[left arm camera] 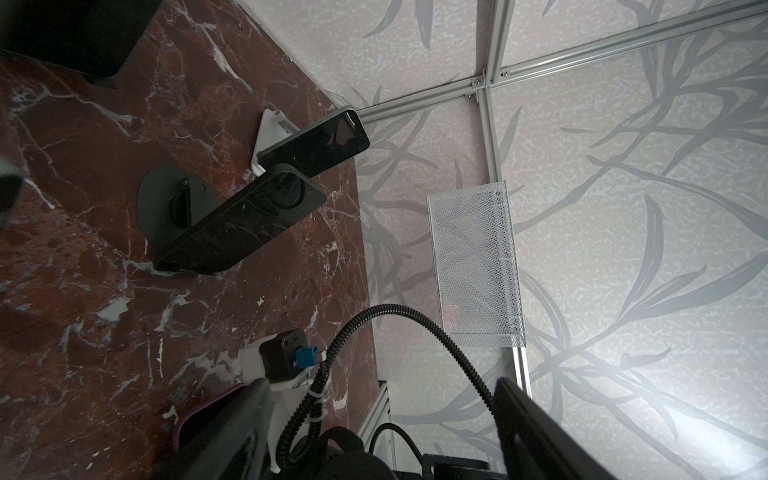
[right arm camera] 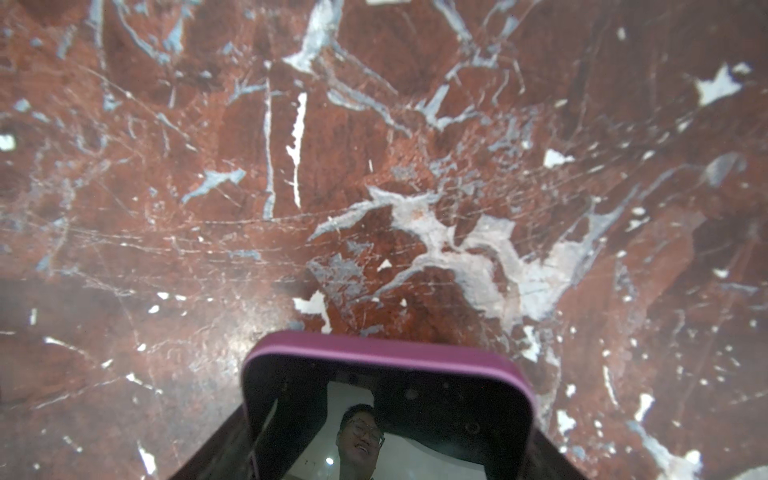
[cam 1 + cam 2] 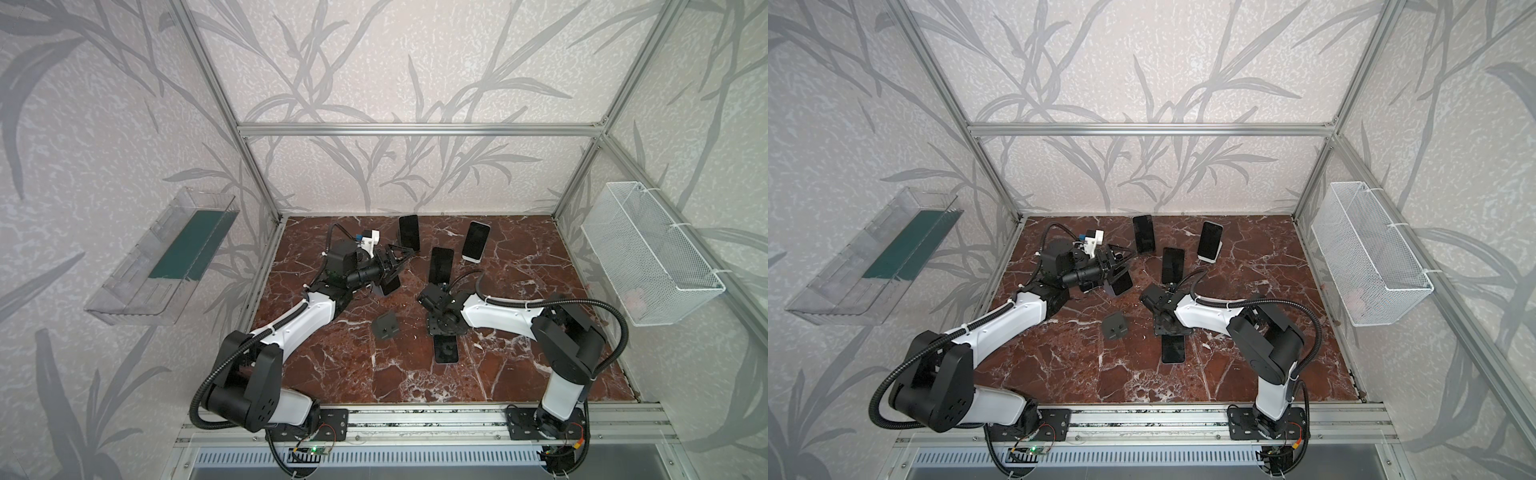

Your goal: Remove the phone from the phone stand

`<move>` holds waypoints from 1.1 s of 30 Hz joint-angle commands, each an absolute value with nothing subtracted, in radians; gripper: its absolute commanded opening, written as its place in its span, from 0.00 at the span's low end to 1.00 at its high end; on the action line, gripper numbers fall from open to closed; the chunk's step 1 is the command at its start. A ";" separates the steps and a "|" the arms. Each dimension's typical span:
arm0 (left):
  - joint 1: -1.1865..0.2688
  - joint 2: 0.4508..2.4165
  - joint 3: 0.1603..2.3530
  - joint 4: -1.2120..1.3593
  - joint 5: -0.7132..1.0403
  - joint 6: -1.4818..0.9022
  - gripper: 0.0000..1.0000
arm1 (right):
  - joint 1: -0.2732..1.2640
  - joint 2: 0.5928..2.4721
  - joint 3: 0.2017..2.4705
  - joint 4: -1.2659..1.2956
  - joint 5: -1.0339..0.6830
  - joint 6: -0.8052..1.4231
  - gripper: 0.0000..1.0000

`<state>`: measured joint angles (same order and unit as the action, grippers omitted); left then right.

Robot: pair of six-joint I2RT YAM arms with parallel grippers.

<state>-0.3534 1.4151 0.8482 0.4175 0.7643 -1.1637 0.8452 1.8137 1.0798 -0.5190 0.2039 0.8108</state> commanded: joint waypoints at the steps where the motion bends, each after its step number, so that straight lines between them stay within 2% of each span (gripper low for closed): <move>1: -0.356 1.403 0.876 0.427 0.771 -1.168 0.84 | 0.841 1.872 1.057 -0.538 0.244 0.797 0.64; 4: -0.355 1.404 0.878 0.419 0.770 -1.169 0.84 | 0.842 1.870 1.057 -0.564 0.248 0.786 0.68; 13: -0.356 1.387 0.901 0.305 0.742 -1.107 0.84 | 0.842 1.879 1.063 -0.545 0.227 0.738 0.71; 33: -0.353 1.355 0.904 0.306 0.743 -1.100 0.84 | 0.842 1.828 1.051 -0.560 0.293 0.752 0.79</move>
<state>-0.3534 1.3964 0.8711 0.3031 0.7486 -1.1164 0.8455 1.8187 1.0836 -0.5049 0.2394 0.7509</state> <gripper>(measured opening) 0.842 0.786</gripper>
